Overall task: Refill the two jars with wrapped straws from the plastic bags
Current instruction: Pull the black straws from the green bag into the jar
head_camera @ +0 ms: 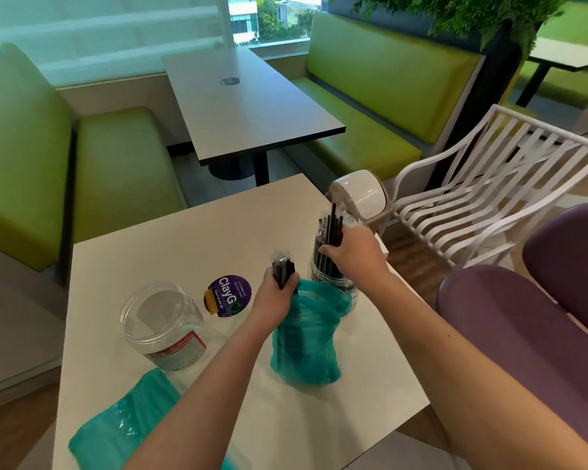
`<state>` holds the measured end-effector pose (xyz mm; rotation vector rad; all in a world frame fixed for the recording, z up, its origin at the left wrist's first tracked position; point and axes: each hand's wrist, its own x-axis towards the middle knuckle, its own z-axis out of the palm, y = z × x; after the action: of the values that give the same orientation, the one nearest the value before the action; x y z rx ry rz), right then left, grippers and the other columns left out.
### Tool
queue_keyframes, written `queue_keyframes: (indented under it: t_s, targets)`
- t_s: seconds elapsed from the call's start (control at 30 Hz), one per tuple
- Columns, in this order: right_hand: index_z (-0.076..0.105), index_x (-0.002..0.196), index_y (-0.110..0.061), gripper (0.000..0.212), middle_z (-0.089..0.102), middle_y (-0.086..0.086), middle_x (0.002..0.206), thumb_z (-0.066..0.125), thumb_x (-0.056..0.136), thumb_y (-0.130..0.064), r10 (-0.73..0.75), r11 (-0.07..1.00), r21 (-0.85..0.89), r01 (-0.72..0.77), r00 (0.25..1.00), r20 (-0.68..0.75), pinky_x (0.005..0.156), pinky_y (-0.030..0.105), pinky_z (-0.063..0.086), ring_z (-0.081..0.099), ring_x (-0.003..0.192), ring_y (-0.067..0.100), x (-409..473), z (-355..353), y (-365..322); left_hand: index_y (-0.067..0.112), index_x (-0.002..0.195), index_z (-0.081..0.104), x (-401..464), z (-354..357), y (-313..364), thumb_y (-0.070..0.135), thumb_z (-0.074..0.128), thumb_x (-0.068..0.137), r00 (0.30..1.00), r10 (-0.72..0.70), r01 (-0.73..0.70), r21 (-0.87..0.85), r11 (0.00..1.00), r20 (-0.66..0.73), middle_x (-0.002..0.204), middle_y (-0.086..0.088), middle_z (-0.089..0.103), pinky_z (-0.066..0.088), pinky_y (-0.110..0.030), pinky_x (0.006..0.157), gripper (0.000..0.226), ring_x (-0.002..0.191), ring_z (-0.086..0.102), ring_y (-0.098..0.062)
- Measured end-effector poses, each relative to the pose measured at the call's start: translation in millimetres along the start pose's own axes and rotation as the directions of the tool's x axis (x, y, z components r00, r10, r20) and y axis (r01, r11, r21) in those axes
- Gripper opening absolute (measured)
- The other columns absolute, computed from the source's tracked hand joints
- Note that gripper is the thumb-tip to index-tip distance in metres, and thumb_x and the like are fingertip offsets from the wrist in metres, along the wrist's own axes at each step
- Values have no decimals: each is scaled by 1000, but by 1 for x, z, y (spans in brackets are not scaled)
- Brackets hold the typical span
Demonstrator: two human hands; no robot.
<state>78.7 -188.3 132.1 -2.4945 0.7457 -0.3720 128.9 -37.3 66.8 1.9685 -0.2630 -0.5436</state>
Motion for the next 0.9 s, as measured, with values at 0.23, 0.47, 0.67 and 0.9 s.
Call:
queue_keyframes:
  t_s: [0.23, 0.47, 0.67, 0.9]
  targets:
    - [37, 142, -16, 67, 47, 7, 137, 71, 86, -25, -195, 948, 186, 259, 932, -305, 105, 35, 39, 44, 127, 22, 17, -5, -10, 12, 125, 46, 5, -2, -1, 36, 51, 99, 1000, 1, -1, 19, 1000, -8, 111, -7, 59, 40, -31, 78, 36, 97, 55, -21]
    - [29, 152, -16, 53, 25, 2, 160, 17, 105, -35, -345, 873, -363, 327, 938, 15, 121, 49, -3, 15, 150, 18, 11, 31, 20, 14, 122, 50, 11, 2, 2, 35, 51, 99, 999, 27, -29, 61, 998, 28, 103, -1, 59, 37, -29, 76, 30, 94, 54, -19]
    - [24, 153, -30, 56, 19, 2, 162, 37, 101, -45, -338, 825, -472, 310, 941, 27, 117, 60, 5, 12, 149, 29, 8, 28, 23, 16, 100, 53, 28, 7, 4, 36, 52, 95, 998, 31, -44, 236, 971, 57, 90, -3, 61, 38, -34, 68, 20, 80, 55, -22]
    - [41, 136, -49, 59, 8, 1, 161, 69, 83, -49, -158, 911, -357, 205, 975, 158, 102, 66, 35, 15, 144, 39, 18, 18, 24, 15, 81, 54, 44, 26, 16, 46, 67, 86, 996, 65, -76, 190, 979, 62, 73, -1, 58, 34, -29, 50, 34, 59, 49, -15]
